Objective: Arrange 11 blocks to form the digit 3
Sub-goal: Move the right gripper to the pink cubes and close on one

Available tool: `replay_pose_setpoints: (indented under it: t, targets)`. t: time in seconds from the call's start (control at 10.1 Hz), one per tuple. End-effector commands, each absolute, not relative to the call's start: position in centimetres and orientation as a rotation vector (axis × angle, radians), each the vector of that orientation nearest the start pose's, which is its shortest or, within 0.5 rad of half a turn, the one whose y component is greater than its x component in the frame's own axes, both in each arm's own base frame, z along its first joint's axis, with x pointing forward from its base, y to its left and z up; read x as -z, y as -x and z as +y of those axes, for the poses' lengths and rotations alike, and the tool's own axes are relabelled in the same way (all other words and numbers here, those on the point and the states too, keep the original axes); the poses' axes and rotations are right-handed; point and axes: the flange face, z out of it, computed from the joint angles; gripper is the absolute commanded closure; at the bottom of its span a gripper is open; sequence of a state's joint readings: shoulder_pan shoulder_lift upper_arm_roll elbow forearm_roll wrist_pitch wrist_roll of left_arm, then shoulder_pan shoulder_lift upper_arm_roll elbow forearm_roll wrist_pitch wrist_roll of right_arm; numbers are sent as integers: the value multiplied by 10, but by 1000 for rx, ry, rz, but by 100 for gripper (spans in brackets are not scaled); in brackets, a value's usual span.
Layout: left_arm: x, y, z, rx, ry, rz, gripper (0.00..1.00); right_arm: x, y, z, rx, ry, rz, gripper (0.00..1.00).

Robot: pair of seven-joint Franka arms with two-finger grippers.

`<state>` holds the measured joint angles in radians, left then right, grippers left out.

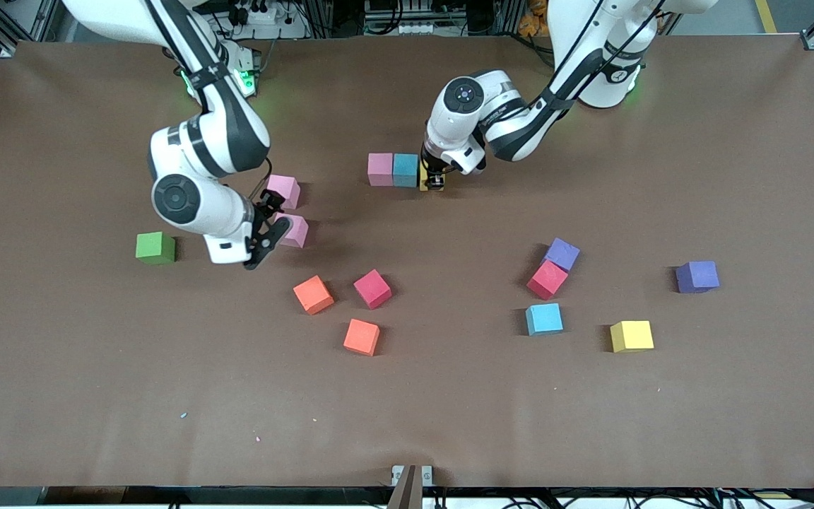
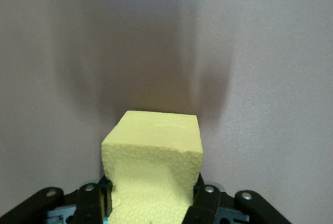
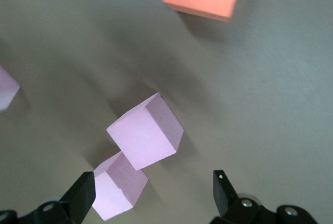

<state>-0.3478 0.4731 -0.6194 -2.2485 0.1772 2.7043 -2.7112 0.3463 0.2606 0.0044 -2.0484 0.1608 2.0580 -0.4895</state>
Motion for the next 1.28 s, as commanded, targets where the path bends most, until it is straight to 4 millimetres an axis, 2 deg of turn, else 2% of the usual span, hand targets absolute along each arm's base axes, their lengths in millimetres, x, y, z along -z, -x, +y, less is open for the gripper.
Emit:
replay_pose_setpoints:
  t: [0.0, 0.2, 0.3, 0.49, 0.79, 0.99, 1.18]
  targets:
    - [-202, -299, -465, 320, -2051, 2306, 100, -308, -520, 209, -366, 2889, -737, 0]
    - [-200, -296, -466, 322, -2059, 2305, 100, -319, -515, 212, -376, 2981, -404, 0]
    - [-198, -295, -466, 324, -2062, 2306, 100, -320, -515, 211, -380, 2995, -331, 0]
    - [-196, -291, -469, 322, -2075, 2299, 100, -314, -512, 198, -390, 3000, -292, 0]
    - [-196, -290, -470, 322, -2079, 2296, 100, -294, -497, 194, -410, 3002, -236, 0]
    - [-196, -290, -470, 320, -2082, 2292, 100, -278, -478, 211, -367, 3008, -151, 0]
    - [-194, -291, -471, 325, -2083, 2293, 100, -272, -468, 229, -378, 3026, -101, 0]
